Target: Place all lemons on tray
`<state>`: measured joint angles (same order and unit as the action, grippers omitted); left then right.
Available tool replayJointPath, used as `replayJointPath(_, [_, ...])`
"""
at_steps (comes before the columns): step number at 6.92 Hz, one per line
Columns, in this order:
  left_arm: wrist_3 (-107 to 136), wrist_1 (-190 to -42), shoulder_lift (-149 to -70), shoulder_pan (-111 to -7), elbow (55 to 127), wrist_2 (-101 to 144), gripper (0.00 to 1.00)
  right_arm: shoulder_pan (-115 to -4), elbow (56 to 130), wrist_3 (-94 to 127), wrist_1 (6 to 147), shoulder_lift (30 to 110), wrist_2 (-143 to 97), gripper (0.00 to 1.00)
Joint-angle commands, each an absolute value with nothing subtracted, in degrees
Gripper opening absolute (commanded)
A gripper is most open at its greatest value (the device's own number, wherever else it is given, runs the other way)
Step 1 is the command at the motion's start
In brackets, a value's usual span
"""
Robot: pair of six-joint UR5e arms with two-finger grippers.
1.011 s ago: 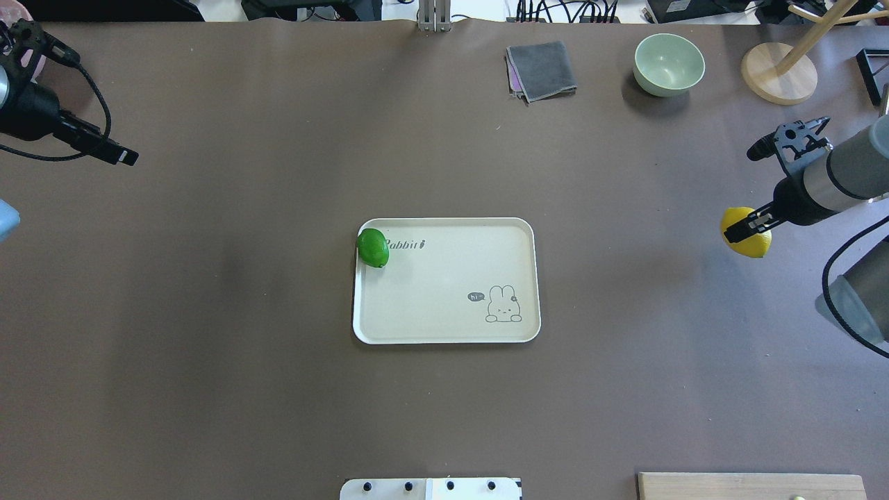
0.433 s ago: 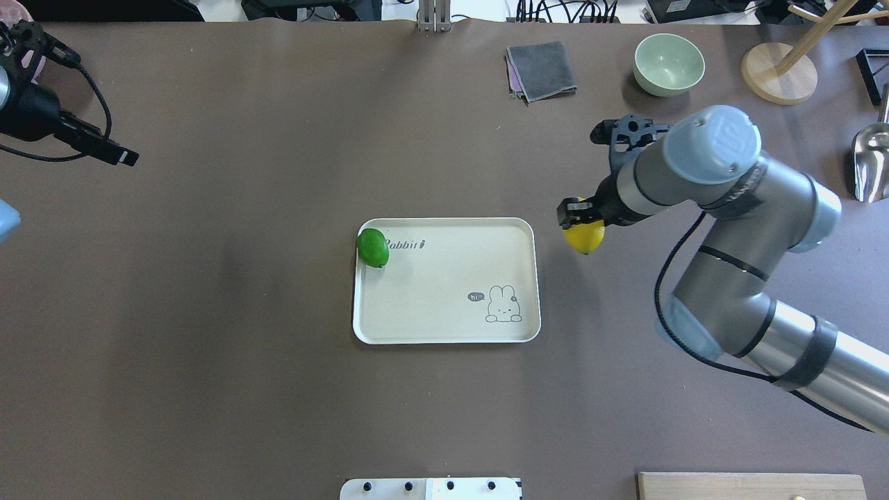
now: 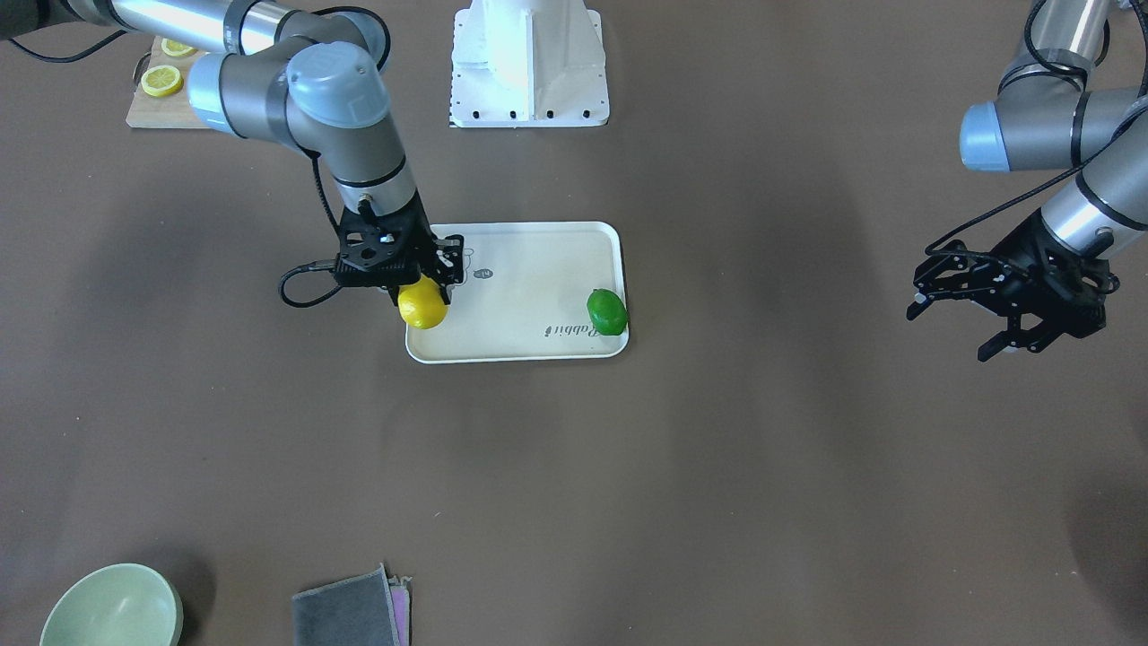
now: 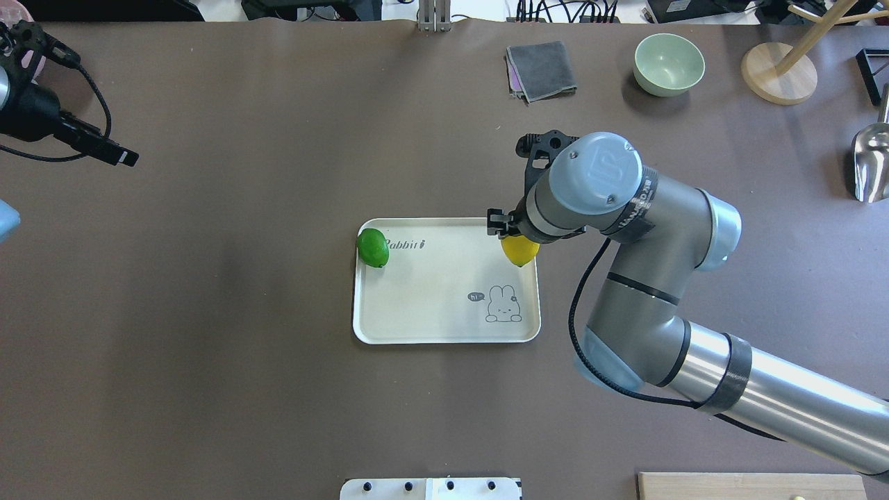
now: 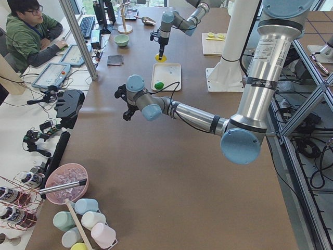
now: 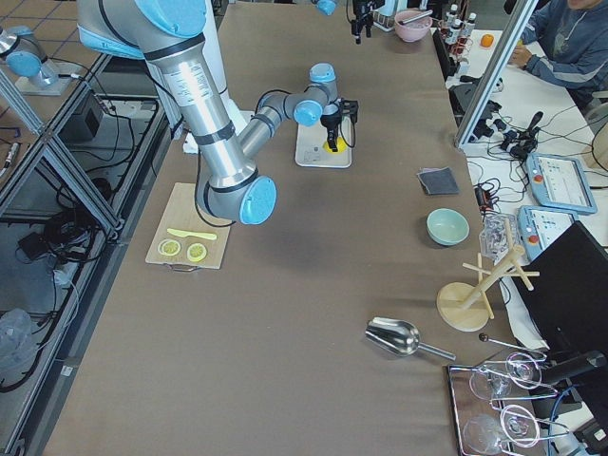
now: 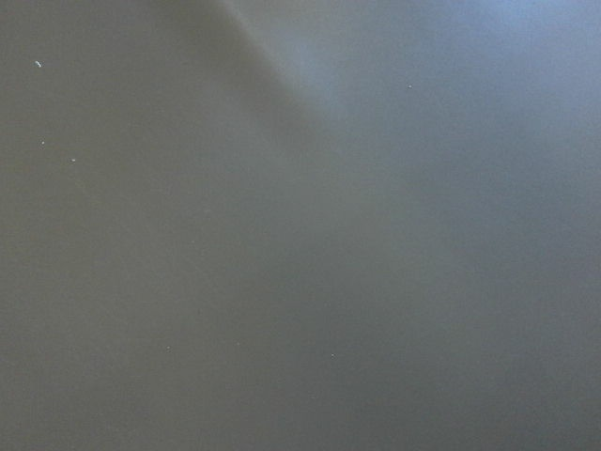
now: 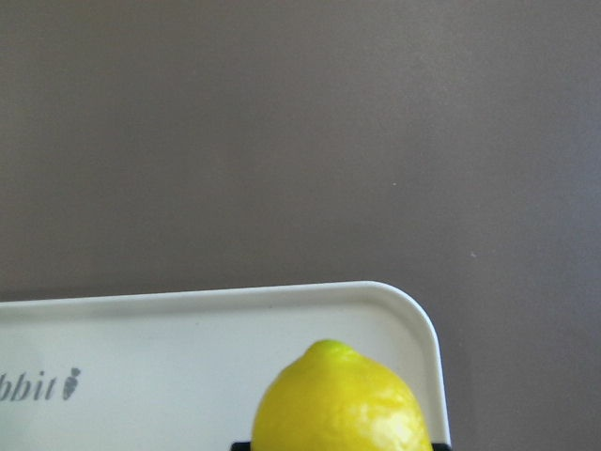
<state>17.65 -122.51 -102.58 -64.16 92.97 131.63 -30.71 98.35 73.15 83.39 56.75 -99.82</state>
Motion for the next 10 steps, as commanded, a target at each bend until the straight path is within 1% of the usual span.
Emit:
replayJointPath(1, [17.7, -122.5, -102.7, -64.2, 93.1, 131.7, 0.98, -29.3, 98.6, 75.6, 83.9, 55.7, -96.4, 1.00])
replayJointPath(3, [17.7, -122.4, -102.7, -64.2, 93.1, 131.6, 0.98, -32.7, 99.0, 73.6, 84.2, 55.2, -100.3, 1.00])
replayJointPath(4, [17.5, -122.3, -102.7, -64.4, 93.1, 131.6, 0.98, -37.2, 99.1, 69.0, 84.3, 56.1, -107.5, 1.00])
replayJointPath(6, [14.6, -118.9, -102.3, -69.5, 93.0, 134.0, 0.98, -47.8, 99.9, 50.6, 84.2, 62.7, -117.7, 1.00])
replayJointPath(8, [-0.5, -106.2, -102.5, -76.5, 94.5, 135.3, 0.98, -60.0, 100.6, 31.5, 84.1, 71.6, -125.1, 1.00])
replayJointPath(10, [-20.4, -85.7, -102.8, -86.2, 100.1, 135.3, 0.99, -73.1, 100.6, 10.3, 84.2, 80.2, -133.1, 1.00])
